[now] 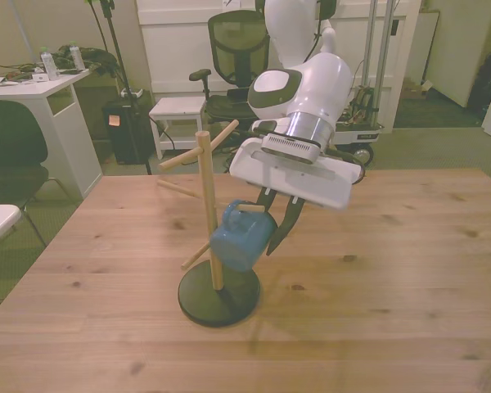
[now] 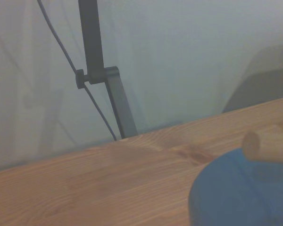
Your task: Unload the mug
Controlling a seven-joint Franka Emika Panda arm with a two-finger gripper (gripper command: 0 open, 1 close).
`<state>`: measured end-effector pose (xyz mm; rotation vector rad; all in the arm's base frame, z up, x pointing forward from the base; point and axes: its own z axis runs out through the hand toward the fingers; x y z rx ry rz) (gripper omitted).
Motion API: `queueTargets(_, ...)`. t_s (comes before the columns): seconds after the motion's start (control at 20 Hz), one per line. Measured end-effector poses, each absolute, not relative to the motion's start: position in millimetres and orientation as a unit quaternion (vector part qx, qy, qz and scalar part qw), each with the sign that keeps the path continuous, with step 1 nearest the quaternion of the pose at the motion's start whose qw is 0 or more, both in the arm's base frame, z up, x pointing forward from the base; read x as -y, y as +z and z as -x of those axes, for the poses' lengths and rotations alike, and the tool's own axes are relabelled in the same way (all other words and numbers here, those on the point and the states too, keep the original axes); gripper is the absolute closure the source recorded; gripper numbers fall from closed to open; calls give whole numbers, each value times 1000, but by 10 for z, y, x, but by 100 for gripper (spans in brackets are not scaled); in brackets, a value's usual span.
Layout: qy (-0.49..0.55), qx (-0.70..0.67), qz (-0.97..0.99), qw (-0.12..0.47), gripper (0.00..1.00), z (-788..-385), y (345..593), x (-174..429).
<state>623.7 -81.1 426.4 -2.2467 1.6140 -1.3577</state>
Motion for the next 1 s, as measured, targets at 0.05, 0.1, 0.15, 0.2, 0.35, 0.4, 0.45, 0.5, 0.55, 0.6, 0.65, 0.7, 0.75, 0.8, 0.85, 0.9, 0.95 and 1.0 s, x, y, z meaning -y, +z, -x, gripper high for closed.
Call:
queueTargets(0.05,-440,-523,729,30,100,-6231,4266,808)
queueTargets(0.1,-440,-523,729,31,100,-6226,4266,806)
queueTargets(0.15,-440,-523,729,32,100,-6223,4265,802)
queueTargets(0.2,-439,-522,730,33,100,-6219,4261,795)
queueTargets(0.35,-438,-522,731,34,100,-6208,4257,786)
queueTargets(0.4,-438,-522,731,34,100,-6199,4258,782)
queueTargets(0.45,-438,-522,731,34,100,-6187,4259,777)
queueTargets(0.5,-437,-522,732,35,100,-6176,4262,772)
queueTargets(0.55,-438,-522,732,35,100,-6166,4272,768)
queueTargets(0.6,-438,-521,731,36,100,-6159,4288,764)
queueTargets(0.65,-440,-521,731,38,100,-6153,4311,761)
queueTargets(0.7,-441,-520,730,39,100,-6147,4338,757)
queueTargets(0.75,-443,-520,729,40,100,-6142,4364,753)
queueTargets(0.8,-444,-520,728,42,100,-6139,4386,749)
queueTargets(0.85,-445,-520,728,43,100,-6137,4405,746)
queueTargets(0.9,-446,-520,727,44,100,-6135,4423,741)
queueTargets(0.95,-447,-521,726,46,100,-6134,4442,734)
queueTargets(1.0,-447,-521,726,47,100,-6133,4463,721)
